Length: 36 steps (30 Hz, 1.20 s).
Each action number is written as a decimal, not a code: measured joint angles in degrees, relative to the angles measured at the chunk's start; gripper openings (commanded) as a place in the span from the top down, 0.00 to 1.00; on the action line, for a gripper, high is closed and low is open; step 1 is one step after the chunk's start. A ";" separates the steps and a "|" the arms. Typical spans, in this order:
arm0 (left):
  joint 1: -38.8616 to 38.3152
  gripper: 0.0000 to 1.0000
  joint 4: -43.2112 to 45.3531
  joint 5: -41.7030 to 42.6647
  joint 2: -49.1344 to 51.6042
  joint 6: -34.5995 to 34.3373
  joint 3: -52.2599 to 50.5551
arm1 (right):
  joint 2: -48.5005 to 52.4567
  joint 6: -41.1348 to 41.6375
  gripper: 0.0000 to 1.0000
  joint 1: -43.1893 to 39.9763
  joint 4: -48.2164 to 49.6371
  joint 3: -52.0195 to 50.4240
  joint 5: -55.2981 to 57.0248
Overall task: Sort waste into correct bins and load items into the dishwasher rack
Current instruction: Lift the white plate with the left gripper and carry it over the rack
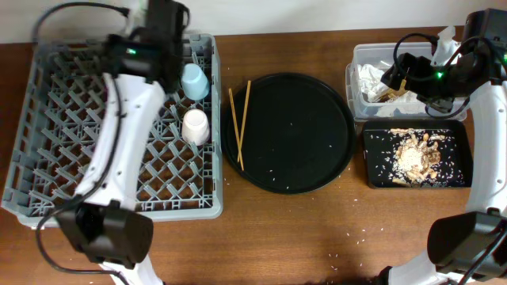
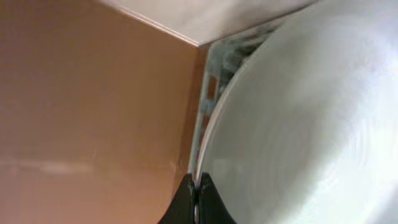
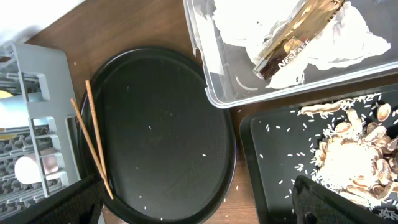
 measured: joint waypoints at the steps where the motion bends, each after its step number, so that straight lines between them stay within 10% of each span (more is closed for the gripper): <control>1: -0.66 1.00 3.50 -0.63 0.17 1.97 -2.40 | 0.00 0.02 0.02 0.00 0.02 0.00 0.00; 14: -2.51 1.00 4.92 -20.52 0.35 5.70 -5.73 | 0.00 -0.02 0.02 0.00 0.09 0.00 0.00; 22: -6.93 1.00 -35.45 -28.24 0.11 -30.71 -6.01 | 0.00 -0.02 0.02 0.00 0.55 -0.04 0.02; 26: -8.83 1.00 -33.00 -28.00 -0.13 -43.21 -6.05 | 0.00 0.00 0.02 0.00 1.05 -0.04 0.00; 36: -8.35 1.00 -29.09 -13.27 -0.13 -46.29 -6.05 | 0.00 0.00 0.02 0.00 1.22 -0.04 0.02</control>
